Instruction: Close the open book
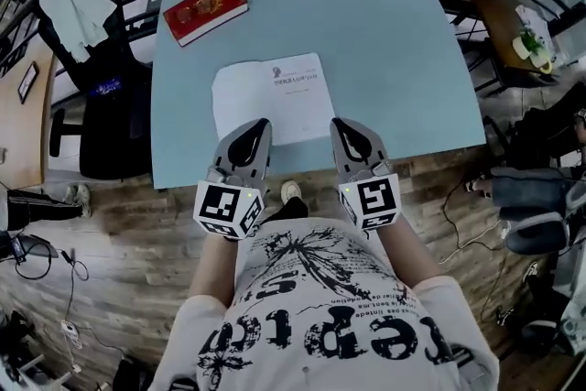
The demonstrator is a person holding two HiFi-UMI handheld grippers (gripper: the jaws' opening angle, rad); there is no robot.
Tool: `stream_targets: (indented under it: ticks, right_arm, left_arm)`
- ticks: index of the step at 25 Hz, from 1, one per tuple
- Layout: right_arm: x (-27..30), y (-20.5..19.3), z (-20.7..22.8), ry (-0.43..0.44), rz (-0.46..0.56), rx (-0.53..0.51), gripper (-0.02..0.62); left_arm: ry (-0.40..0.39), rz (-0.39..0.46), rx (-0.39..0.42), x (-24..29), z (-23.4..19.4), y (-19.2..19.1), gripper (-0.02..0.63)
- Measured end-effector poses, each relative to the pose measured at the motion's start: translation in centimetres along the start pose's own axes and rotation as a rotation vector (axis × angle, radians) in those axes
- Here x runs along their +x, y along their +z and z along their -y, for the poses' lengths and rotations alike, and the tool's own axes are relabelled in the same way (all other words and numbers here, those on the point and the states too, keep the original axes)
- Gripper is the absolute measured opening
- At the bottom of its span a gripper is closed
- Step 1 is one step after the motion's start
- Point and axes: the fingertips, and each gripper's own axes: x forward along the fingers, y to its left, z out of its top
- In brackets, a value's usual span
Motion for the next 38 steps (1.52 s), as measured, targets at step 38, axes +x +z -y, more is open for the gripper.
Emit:
stream_targets:
  ticks: [38]
  right_arm:
    - [12.9,-11.7,-1.3,0.523,-0.218,-0.123,0.011]
  left_arm:
    - [0.629,-0.125,-0.890,-1.2,-6.9,-23.9,0.121]
